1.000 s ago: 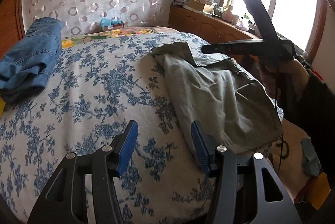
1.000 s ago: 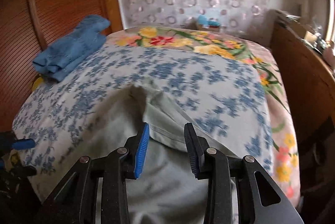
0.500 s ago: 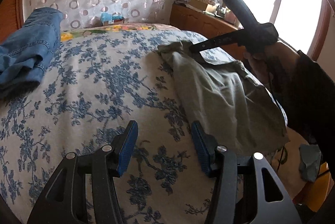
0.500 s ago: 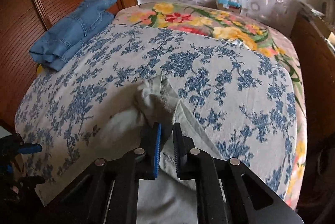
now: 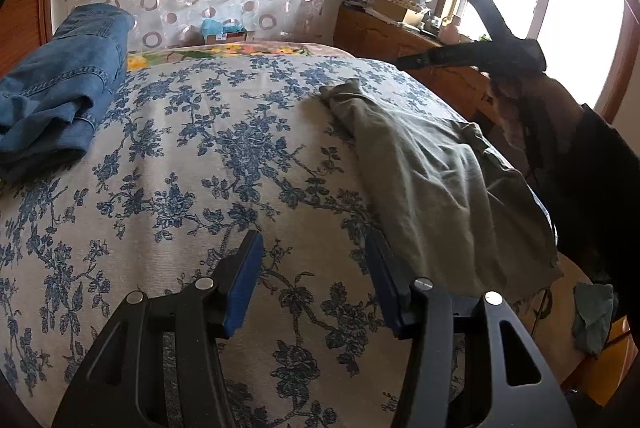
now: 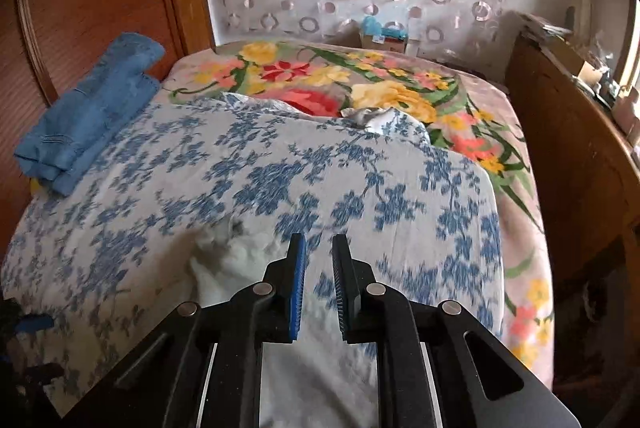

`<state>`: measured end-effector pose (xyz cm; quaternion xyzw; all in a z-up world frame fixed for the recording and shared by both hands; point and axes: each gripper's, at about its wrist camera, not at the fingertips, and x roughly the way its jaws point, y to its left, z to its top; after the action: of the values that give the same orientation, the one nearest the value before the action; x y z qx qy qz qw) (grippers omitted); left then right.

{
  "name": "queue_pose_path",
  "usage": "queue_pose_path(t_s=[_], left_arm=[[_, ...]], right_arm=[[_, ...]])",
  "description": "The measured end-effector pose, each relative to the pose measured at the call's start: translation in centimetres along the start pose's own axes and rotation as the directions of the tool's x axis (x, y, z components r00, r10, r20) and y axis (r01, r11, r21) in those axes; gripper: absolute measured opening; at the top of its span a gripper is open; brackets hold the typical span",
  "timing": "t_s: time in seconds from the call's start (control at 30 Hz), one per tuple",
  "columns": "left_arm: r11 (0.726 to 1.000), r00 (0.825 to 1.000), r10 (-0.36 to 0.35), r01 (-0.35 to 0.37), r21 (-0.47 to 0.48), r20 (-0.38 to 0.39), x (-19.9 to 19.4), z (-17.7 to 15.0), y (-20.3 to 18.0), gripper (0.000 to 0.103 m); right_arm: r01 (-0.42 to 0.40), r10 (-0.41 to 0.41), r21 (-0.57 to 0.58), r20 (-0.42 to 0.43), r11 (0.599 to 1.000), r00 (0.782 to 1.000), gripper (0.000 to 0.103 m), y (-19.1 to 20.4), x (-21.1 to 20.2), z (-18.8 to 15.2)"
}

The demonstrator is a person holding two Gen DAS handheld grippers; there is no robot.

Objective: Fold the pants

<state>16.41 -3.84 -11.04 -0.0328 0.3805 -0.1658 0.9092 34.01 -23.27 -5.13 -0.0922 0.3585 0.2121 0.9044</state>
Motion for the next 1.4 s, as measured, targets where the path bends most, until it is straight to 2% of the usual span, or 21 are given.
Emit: queue_pose_path(t_s=[0.07, 0.23, 0.37, 0.7, 0.83, 0.93, 1.03, 1.2, 1.33, 1.4], left_arm=[[1.000, 1.000, -0.004, 0.004, 0.005, 0.002, -0.1, 0.1, -0.3, 0.054], [1.000, 1.000, -0.010, 0.010, 0.027, 0.004, -0.6, -0.3, -1.5, 0.054], [0.999, 1.000, -0.016, 0.015, 0.045, 0.005, -1.2, -0.8, -2.4, 0.054], [0.995, 1.000, -0.019, 0.020, 0.093, -0.008, -2.8, -2.6, -4.3, 0.054], [0.991, 1.000, 0.011, -0.008, 0.134, -0.019, -3.3, -3.2, -5.0, 0.054], [0.990, 1.000, -0.008, 0.012, 0.143, -0.026, -3.7, -3.3, -5.1, 0.054], [0.988, 0.999, 0.005, 0.000, 0.155, -0.036, -3.8, -3.5, -5.1, 0.054], [0.988, 0.999, -0.017, 0.025, 0.156, -0.050, -4.0, -4.3, -5.5, 0.049], [0.984, 0.997, -0.042, 0.052, 0.170, -0.065, -3.9, -4.9, -6.3, 0.038], [0.981, 0.996, -0.048, 0.060, 0.182, -0.071, -3.8, -5.0, -6.7, 0.037]], right_arm=[[0.003, -0.003, -0.007, 0.010, 1.000, 1.000, 0.017, 0.3, -1.4, -1.2], [0.004, -0.003, -0.013, 0.047, 1.000, 0.999, 0.035, 1.7, -6.9, -5.1], [0.007, -0.007, -0.002, 0.076, 1.000, 0.997, 0.036, 2.7, -10.8, -8.8], [0.013, -0.018, 0.042, 0.119, 0.999, 0.993, 0.036, 5.2, -17.0, -15.8], [0.022, -0.030, 0.064, 0.125, 0.998, 0.992, 0.036, 5.6, -18.5, -17.9], [0.009, -0.021, 0.102, 0.120, 0.995, 0.993, 0.036, 5.5, -19.2, -19.3], [-0.006, -0.010, 0.130, 0.116, 0.992, 0.993, 0.036, 5.4, -19.3, -20.3], [-0.027, 0.009, 0.164, 0.105, 0.986, 0.994, 0.036, 5.8, -19.0, -21.8], [-0.031, 0.016, 0.165, 0.091, 0.986, 0.996, 0.036, 6.1, -18.9, -22.5], [-0.027, 0.014, 0.165, 0.083, 0.986, 0.996, 0.036, 6.1, -18.7, -22.9]])
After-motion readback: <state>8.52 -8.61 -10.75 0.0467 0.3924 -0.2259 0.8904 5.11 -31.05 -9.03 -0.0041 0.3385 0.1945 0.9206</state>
